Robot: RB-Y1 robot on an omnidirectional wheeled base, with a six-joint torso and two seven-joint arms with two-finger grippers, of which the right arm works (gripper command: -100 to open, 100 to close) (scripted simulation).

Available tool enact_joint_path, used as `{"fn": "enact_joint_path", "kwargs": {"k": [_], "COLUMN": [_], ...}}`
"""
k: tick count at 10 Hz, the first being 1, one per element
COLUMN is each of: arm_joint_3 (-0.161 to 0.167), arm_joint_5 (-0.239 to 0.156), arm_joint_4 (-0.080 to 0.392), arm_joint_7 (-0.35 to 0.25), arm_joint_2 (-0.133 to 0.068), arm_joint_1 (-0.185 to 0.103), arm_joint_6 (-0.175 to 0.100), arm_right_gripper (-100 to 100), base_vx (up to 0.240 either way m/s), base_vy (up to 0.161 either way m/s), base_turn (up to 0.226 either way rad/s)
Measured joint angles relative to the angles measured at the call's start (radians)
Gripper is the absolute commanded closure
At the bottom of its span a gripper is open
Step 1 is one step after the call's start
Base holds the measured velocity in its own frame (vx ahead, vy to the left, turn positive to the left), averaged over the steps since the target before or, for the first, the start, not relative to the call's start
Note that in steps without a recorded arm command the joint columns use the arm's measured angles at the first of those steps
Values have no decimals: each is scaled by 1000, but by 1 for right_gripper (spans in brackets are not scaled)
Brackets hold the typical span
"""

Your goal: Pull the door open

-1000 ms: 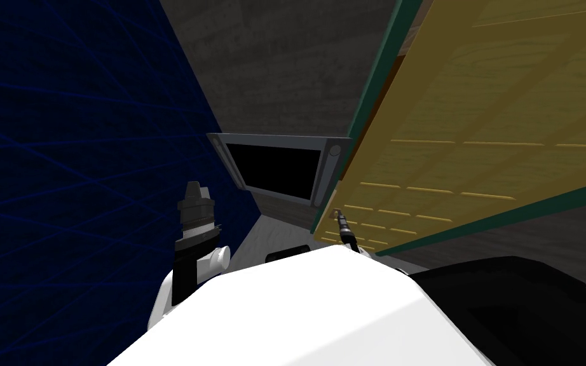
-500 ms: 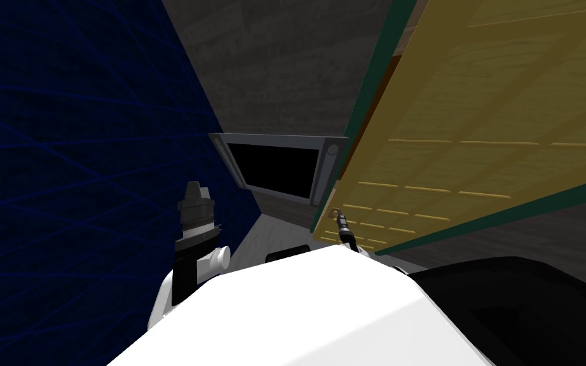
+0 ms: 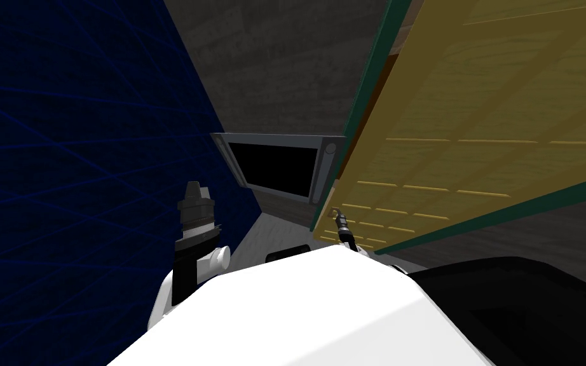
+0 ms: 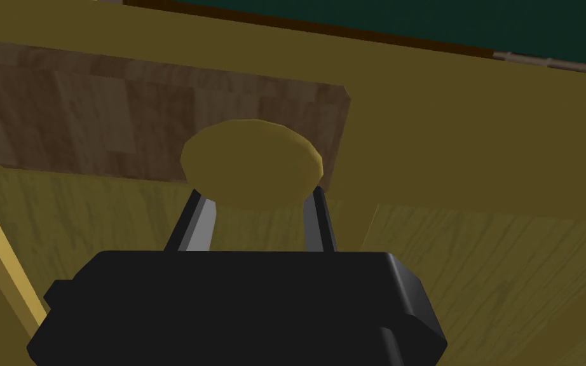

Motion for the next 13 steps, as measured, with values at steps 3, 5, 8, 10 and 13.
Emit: {"fn": "enact_joint_path", "kwargs": {"k": [3,5,8,10,13], "arm_joint_3": [12,19,33,40,50], "arm_joint_5": [-15,-25,-44,-53,-73], "arm_joint_4": [4,3,-7,-16,-3], "arm_joint_7": [-71,-114,-189,-230,-300], "arm_joint_2": [1,1,4,5,6], "arm_joint_1": [-5,-8,-6,-3,-14], "arm_joint_6": [3,8,16,25,30], "arm_right_gripper": [100,100,100,100,-100], "base_vx": [-34,-45,-38,-33,-50], "base_vy": [-7,-11,-13,-8,-18], "base_turn": [19,29,16,19,27]}}
